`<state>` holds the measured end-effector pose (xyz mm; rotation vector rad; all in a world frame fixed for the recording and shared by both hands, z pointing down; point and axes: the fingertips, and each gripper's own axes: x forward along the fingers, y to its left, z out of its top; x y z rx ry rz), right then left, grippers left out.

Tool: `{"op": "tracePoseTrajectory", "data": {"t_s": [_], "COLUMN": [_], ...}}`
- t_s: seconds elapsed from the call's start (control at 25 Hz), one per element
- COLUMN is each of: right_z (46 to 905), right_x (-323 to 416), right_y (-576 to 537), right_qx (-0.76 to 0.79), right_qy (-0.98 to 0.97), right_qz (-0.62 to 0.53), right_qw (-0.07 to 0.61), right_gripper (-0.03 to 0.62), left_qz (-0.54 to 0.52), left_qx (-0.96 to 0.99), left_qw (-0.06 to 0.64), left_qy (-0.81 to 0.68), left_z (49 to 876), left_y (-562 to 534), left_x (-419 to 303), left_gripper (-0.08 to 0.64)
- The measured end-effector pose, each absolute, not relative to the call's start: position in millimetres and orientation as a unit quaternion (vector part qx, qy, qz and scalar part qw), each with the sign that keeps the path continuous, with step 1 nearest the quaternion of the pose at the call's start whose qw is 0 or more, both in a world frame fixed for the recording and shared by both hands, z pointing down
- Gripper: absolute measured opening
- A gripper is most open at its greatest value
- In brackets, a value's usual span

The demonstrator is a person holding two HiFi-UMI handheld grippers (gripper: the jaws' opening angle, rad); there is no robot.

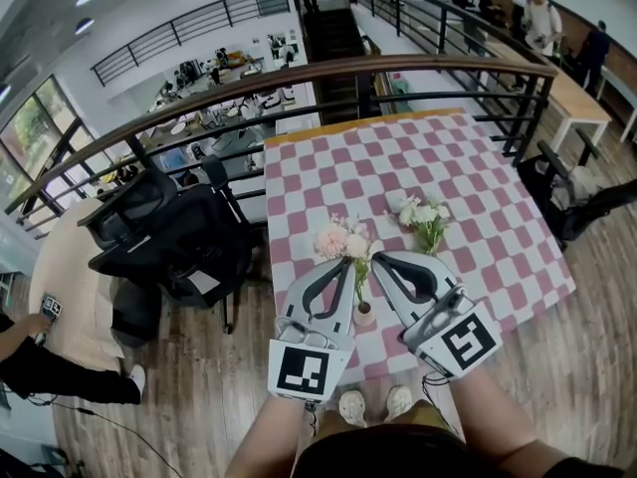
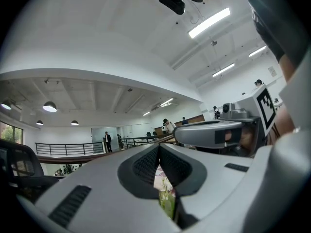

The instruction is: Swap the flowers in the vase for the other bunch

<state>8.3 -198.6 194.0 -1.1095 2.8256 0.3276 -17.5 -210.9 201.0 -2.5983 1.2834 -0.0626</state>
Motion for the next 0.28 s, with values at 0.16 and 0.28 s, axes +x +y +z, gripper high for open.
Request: {"op": "tracePoseTrajectory", "data": {"t_s": [0.16, 0.28], "right_z": [190.7, 193.8], "right_x": [8.9, 8.7], "right_y": [-199.1, -197.5], "right_qx": [-0.370, -0.371], "right_qy": [0.922, 0.922], "right_qz": [0.103, 0.100], "right_qw": [0.053, 0.049], "right_gripper": [0.031, 0.031], "left_qz": [-0.020, -0.023], "left_qx": [-0.890, -0.891], "left_qw": [0.120, 0.121], "left_qy": [0.439, 0.437], "left_z": [200.5, 203.1], "left_y": [-210.6, -209.3], "left_x": [-18.4, -19.0], "left_gripper": [0.009, 0.009]}}
